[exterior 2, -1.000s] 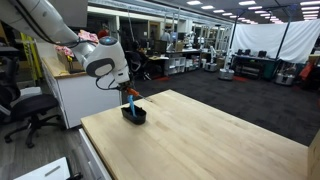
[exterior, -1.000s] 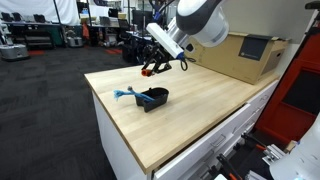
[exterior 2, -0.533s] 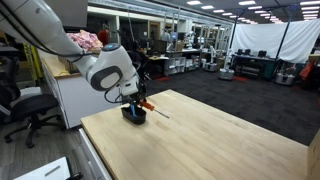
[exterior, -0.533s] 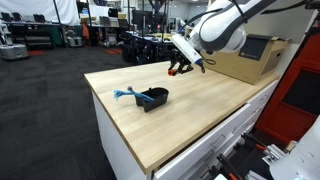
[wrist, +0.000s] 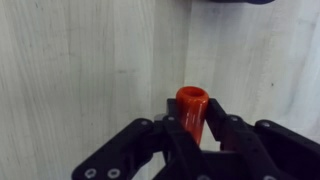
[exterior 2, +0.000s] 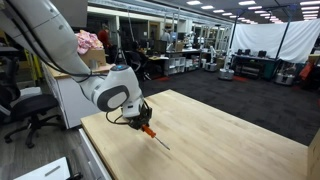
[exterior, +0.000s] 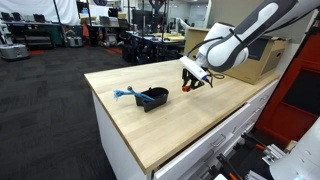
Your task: Take the screwdriver out of the black object
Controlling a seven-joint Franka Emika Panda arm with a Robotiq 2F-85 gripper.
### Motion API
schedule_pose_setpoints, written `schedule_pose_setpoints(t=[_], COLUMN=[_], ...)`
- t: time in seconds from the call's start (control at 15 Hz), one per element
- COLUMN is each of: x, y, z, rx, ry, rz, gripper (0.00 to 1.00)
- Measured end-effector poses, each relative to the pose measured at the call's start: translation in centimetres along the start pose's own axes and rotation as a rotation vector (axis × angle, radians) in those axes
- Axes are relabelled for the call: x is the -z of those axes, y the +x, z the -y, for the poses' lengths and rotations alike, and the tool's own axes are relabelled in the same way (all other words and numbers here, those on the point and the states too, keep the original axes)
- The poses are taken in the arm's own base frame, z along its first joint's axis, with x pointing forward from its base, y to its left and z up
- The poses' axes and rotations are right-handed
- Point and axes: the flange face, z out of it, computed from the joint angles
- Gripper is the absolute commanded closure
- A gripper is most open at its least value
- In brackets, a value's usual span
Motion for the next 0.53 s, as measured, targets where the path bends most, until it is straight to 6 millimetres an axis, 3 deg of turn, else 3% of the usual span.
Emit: schedule_pose_setpoints(t=[0.13,0.2,0.33,0.53], x=[-1.4,-2.0,-2.7,-3.2], y=[0.0,0.1,0.2,-0.7], z=[-0.8,-1.1,-1.5,-1.6], rx=[-0.009,-0.014,-0.031,-0.052], ry=[-0.035,-0.048,-0.063,-0.075], rz=[-0.028,-0.046,-0.070,-0.051], gripper=[0.92,0.42,0.36,0.14])
